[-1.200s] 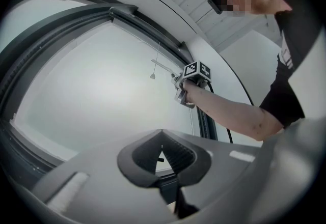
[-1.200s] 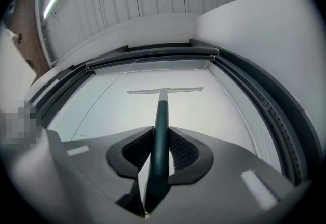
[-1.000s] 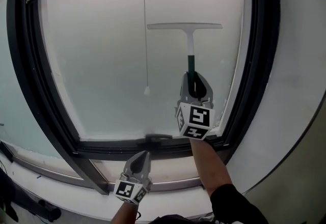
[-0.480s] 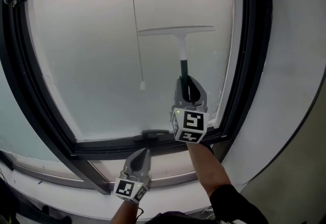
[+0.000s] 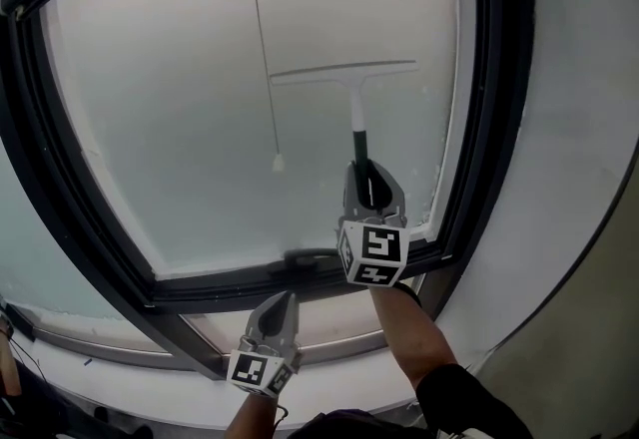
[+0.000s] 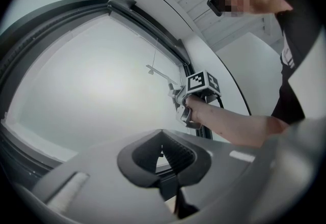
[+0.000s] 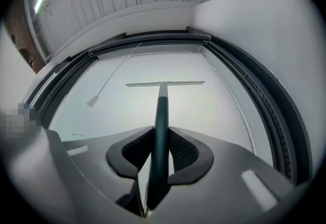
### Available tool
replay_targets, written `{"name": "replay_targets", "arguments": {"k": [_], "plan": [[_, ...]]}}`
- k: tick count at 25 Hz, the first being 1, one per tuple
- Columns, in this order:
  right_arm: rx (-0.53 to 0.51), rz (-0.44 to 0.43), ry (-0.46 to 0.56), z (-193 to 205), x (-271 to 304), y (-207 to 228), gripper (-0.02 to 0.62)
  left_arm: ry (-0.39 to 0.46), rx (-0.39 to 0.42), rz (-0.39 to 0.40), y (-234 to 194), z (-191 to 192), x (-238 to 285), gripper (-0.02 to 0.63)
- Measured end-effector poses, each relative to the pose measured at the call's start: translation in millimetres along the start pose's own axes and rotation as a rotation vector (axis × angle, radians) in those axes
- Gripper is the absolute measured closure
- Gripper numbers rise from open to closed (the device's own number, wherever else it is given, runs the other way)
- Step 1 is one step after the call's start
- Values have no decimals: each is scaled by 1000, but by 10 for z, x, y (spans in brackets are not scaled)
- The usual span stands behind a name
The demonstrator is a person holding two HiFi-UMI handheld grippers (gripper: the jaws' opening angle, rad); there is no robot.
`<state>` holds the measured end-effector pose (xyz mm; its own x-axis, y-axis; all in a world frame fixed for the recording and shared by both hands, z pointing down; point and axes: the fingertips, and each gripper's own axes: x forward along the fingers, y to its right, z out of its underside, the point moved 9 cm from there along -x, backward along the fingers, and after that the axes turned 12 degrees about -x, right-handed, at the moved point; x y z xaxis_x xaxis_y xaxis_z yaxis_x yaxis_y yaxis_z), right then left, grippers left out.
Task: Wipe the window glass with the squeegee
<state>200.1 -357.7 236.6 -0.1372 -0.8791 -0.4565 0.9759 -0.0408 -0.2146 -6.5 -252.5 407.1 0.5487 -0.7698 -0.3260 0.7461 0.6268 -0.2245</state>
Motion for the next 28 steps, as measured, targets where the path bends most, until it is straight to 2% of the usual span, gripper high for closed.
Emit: {"name": "replay_targets", "arguments": {"k": [13, 28], "plan": [[-12, -9, -89, 328, -251, -113, 500, 17, -38, -8, -44, 44, -19, 607], [22, -45, -167, 615, -472, -205, 500, -25, -57, 5, 34, 160, 30, 607]]}}
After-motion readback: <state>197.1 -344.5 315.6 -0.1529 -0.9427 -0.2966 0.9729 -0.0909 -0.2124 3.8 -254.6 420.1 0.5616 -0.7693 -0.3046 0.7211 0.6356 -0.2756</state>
